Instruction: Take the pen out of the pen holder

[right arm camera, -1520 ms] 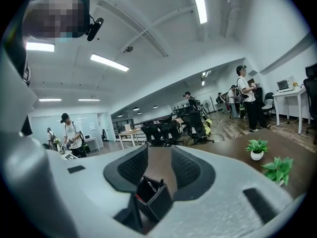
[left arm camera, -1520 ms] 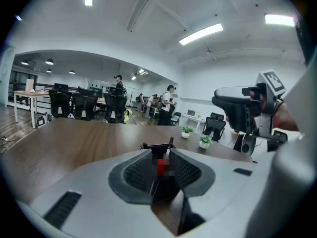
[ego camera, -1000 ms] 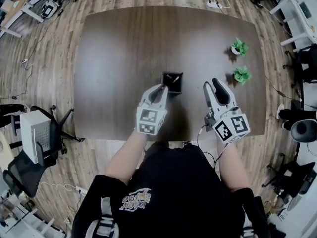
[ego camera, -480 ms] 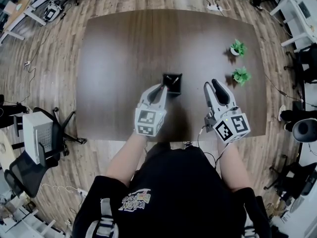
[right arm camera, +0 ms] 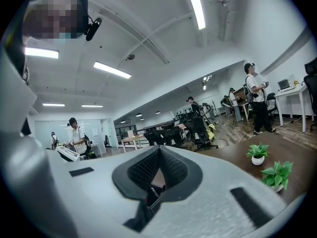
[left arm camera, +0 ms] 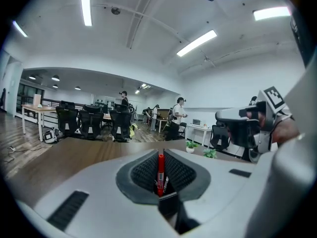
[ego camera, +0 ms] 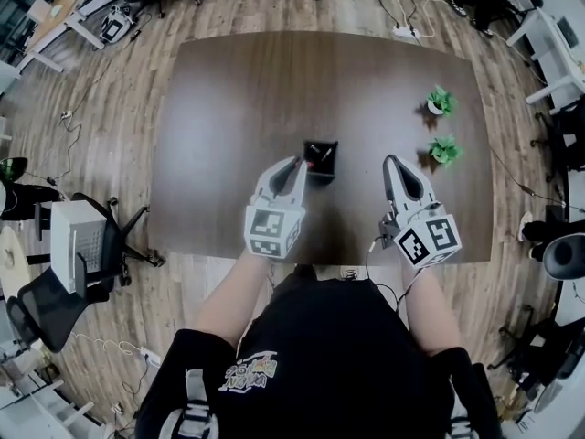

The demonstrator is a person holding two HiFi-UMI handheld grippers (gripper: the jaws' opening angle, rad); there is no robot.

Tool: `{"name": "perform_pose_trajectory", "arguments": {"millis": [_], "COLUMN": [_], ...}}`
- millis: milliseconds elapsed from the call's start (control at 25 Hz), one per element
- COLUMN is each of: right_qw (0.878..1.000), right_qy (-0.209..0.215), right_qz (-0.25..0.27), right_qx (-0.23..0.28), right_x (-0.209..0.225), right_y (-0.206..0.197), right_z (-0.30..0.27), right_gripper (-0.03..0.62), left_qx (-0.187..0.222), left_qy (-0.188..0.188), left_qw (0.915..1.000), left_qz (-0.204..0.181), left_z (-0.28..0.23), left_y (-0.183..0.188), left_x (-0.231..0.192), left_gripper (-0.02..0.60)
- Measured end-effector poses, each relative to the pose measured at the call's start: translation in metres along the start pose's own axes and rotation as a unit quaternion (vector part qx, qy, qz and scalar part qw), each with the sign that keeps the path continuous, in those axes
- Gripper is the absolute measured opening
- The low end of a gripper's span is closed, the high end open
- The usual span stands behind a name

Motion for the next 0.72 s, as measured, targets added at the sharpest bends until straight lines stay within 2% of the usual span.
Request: {"name": "perform_pose_trajectory", "arguments": {"millis": [280,480,720], "right_qw": [0.999,0.995,0.987], "right_qy": [0.045,0.092,0.149], "right_qz": [0.003,0.037,0.061], "right_qx": [0.014,0.026,0.027], "right_x": [-0.002,-0.005,0.000], "right_y": [0.011,0.021,0.025], "right_z": [0.012,0.028,0.052], "right_gripper": [0.005,0.005,0.005], "left_qx": [0.042,0.078,0.080], "left_qy": [0.042,0.076,0.123], "left_qw": [0.9980,0.9931,0.9875], "left_qz": [-0.023,-0.045,-0.057], "left_z": [0.028,0.048,0.063], "left_y": [0.042,0.078,0.087], "left_x": [0.017,0.046,0.089], "left_gripper": [0.029,0.029,0.028]}}
Point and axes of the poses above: the fingertips, and each gripper's own axes: z backward along the fingers, x to its right, y out of its top, the point moved 2 cm from there along z, backward along the fingers, and after that the axes turned 14 degrees about -y, right-handed, at the moved point
